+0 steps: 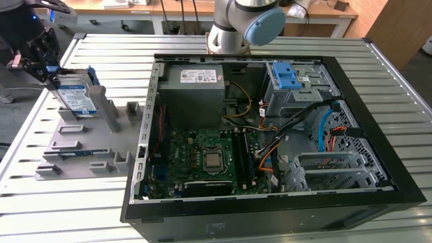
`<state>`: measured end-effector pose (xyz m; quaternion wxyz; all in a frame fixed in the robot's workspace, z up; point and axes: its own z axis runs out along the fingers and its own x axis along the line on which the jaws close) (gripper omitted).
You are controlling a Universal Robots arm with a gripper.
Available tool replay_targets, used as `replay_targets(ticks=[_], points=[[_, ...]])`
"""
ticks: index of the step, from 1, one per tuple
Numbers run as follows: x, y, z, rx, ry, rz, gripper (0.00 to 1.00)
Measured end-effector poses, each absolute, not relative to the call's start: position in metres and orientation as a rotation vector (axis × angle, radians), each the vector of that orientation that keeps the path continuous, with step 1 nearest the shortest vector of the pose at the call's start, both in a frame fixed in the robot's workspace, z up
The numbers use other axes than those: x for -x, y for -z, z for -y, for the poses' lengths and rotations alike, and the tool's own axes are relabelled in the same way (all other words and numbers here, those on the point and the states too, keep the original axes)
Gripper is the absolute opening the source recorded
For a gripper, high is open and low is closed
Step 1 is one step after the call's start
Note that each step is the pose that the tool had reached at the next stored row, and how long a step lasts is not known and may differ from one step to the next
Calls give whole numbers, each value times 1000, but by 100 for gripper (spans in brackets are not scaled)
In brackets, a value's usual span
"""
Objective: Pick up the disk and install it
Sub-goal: 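Pick up the disk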
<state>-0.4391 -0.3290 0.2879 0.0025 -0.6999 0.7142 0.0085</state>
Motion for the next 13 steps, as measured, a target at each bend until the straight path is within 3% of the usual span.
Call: replay_targets(ticks=[13], points=[[439, -287, 328, 2195, -27, -2240, 51]])
